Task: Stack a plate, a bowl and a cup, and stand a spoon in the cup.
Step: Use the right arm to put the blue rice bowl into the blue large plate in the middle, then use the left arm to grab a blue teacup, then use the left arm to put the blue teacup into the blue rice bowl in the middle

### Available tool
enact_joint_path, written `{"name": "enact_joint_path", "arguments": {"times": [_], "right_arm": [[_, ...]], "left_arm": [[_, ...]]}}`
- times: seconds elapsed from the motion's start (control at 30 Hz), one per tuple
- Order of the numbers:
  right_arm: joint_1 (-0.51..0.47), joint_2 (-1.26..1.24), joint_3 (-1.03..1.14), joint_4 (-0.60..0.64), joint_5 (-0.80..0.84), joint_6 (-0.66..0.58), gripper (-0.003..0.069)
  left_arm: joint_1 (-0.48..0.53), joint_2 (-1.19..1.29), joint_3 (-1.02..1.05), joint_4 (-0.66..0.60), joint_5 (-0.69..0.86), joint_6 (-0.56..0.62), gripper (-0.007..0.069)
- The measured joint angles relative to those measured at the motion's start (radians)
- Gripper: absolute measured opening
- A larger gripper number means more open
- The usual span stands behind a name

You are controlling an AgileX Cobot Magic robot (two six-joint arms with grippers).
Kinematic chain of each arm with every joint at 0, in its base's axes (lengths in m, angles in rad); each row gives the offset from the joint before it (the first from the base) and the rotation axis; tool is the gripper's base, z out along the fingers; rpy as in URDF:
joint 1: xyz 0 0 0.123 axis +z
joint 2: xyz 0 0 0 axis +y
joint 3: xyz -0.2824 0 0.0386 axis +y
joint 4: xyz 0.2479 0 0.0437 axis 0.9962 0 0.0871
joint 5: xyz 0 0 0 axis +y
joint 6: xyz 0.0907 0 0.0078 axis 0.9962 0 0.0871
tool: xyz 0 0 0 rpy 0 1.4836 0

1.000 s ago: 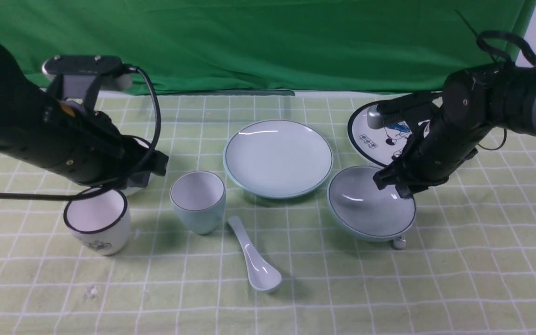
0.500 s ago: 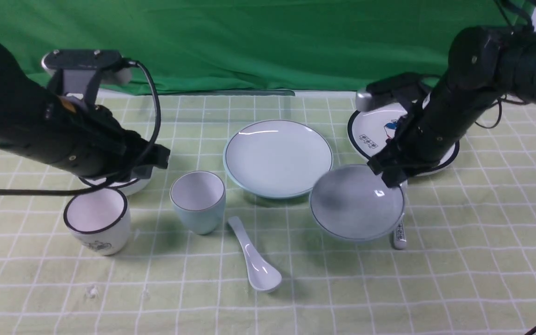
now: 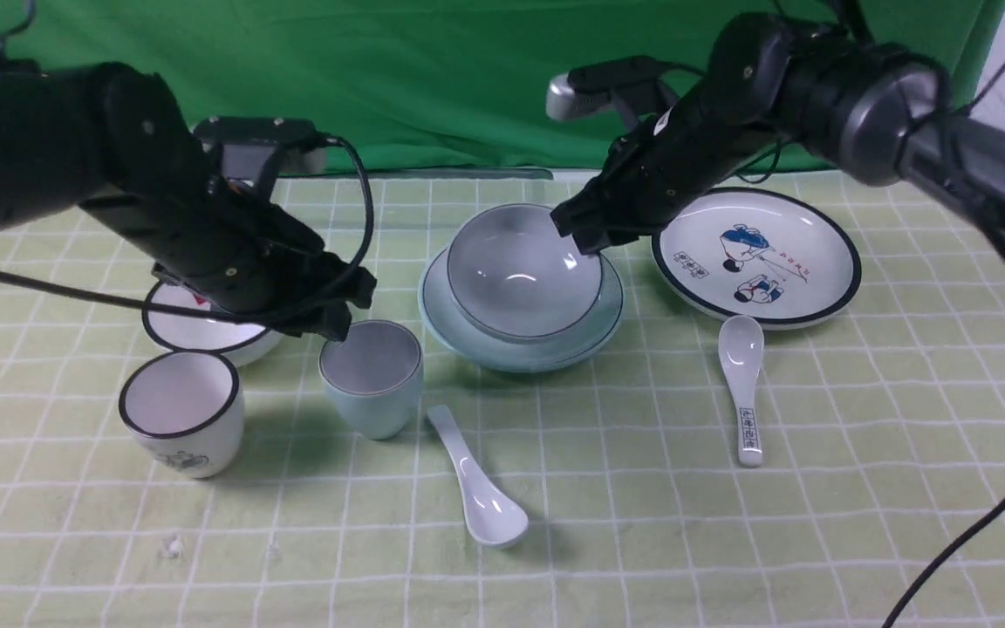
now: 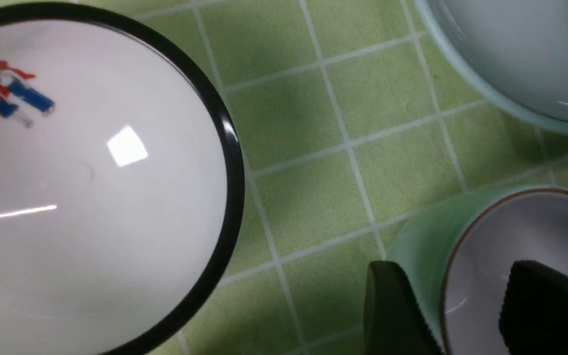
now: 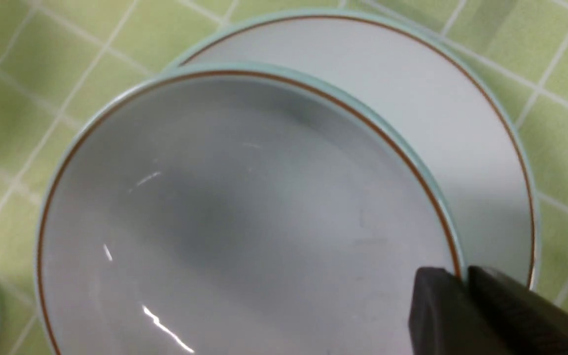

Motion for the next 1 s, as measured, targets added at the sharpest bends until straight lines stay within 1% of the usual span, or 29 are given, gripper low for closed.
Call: {"name": "enact_joint_path", "arguments": {"times": [0.07, 0.17, 0.27, 0.33, 0.37, 0.4, 0.43, 0.5, 0.53, 0.6, 0.63, 0.67, 0.77, 0.87, 0.9, 0.97, 1.0], "right_arm": [[-0.004, 0.04, -0.045, -0.005, 0.009, 0.015, 0.0069], [-0.006, 0.062, -0.071, -0.007, 0.016, 0.018, 0.0069], [-0.007, 0.063, -0.08, -0.012, 0.025, 0.02, 0.0073], [-0.007, 0.063, -0.081, -0.025, 0.026, 0.022, 0.0086], [-0.007, 0.063, -0.081, -0.031, 0.028, 0.026, 0.0093], [-0.007, 0.063, -0.082, -0.047, 0.03, 0.031, 0.0105], [-0.007, 0.063, -0.082, -0.054, 0.036, 0.034, 0.012], [-0.007, 0.062, -0.083, -0.061, 0.042, 0.034, 0.0137], [-0.007, 0.061, -0.084, -0.066, 0.067, 0.035, 0.0179], [-0.007, 0.06, -0.085, -0.066, 0.078, 0.035, 0.0203], [-0.007, 0.058, -0.085, -0.067, 0.099, 0.035, 0.0241], [-0.007, 0.052, -0.085, -0.068, 0.106, 0.035, 0.0262], [-0.007, 0.025, -0.085, -0.07, 0.113, 0.032, 0.0307], [-0.007, -0.01, -0.085, -0.075, 0.111, 0.022, 0.0318], [-0.007, -0.033, -0.085, -0.083, 0.108, 0.013, 0.032], [-0.007, -0.062, -0.087, -0.132, 0.111, 0.01, 0.0321], [-0.007, -0.066, -0.087, -0.138, 0.114, 0.01, 0.0321]], "left_arm": [[0.0, 0.034, -0.005, -0.016, 0.004, 0.032, 0.0315], [0.0, 0.067, -0.006, -0.046, 0.015, 0.079, 0.0303], [0.0, 0.093, -0.006, -0.075, 0.008, 0.115, 0.0209], [0.0, 0.095, -0.006, -0.083, -0.008, 0.121, 0.0119], [0.0, 0.095, -0.006, -0.085, -0.015, 0.124, 0.009], [0.0, 0.095, -0.008, -0.087, -0.021, 0.129, 0.0031], [0.0, 0.095, -0.011, -0.09, -0.021, 0.131, 0.0006], [0.0, 0.095, -0.017, -0.098, -0.021, 0.134, -0.0003], [0.0, 0.095, -0.037, -0.108, -0.01, 0.149, -0.0006], [0.0, 0.095, -0.055, -0.119, 0.001, 0.155, -0.0006], [-0.001, 0.096, -0.091, -0.14, 0.023, 0.162, -0.0006], [-0.004, 0.096, -0.125, -0.15, 0.035, 0.165, -0.0006], [-0.023, 0.101, -0.222, -0.159, 0.054, 0.171, -0.0006], [-0.045, 0.119, -0.302, -0.166, 0.065, 0.171, -0.0006], [-0.063, 0.142, -0.365, -0.168, 0.078, 0.171, -0.0006], [-0.094, 0.203, -0.47, -0.161, 0.1, 0.169, -0.0006], [-0.097, 0.209, -0.478, -0.155, 0.103, 0.168, -0.0006]]}}
